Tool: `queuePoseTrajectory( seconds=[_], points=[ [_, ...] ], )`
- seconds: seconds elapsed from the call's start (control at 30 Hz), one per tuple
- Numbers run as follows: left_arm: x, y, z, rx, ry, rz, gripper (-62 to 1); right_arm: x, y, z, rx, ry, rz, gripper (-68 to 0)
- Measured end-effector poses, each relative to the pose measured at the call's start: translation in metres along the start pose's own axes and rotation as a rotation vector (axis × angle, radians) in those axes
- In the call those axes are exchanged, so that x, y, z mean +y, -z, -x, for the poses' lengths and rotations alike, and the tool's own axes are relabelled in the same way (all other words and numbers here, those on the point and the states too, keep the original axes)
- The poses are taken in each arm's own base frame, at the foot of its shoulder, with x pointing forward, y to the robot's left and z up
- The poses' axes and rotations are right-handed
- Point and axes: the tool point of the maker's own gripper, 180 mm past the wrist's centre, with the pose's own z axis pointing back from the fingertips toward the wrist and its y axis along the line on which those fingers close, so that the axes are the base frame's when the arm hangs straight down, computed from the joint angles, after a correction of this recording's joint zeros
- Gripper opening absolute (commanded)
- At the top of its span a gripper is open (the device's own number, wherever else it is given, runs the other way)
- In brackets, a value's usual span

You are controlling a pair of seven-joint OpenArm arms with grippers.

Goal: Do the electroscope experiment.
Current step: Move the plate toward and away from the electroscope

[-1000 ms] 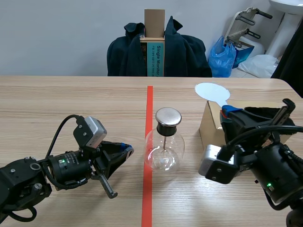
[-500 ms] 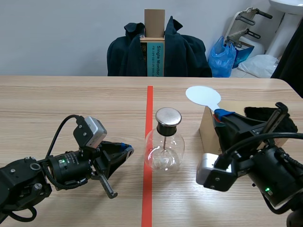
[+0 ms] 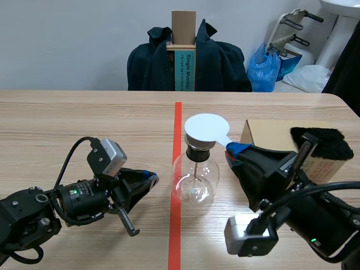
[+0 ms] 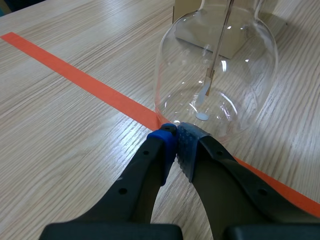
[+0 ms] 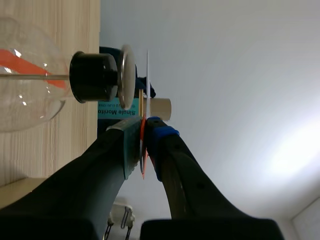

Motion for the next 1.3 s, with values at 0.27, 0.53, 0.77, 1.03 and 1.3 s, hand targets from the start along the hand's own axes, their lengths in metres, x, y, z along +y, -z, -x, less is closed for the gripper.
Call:
queuePoseTrajectory(
  seconds=[0.27,0.53,0.77,1.03,1.3],
  points=[
    [0.000,0.000,0.000,0.000,0.000,0.000,-59.0,0.002,0.001,-0.008,-0.054,-0.029,-0.014,-66.7],
    [0.000,0.000,0.000,0.000,0.000,0.000,-59.0,0.002,0.002,-0.009,-0.062,-0.039,-0.015,-66.7],
    [0.000,0.000,0.000,0.000,0.000,0.000,-59.0,0.002,0.002,-0.008,-0.060,-0.039,-0.015,-66.7],
    [0.000,0.000,0.000,0.000,0.000,0.000,-59.0,0.001,0.002,0.017,0.082,-0.041,-0.013,-66.7],
    [0.000,0.000,0.000,0.000,0.000,0.000,-59.0,-0.001,-0.005,0.054,0.293,-0.042,-0.008,-66.7]
  ],
)
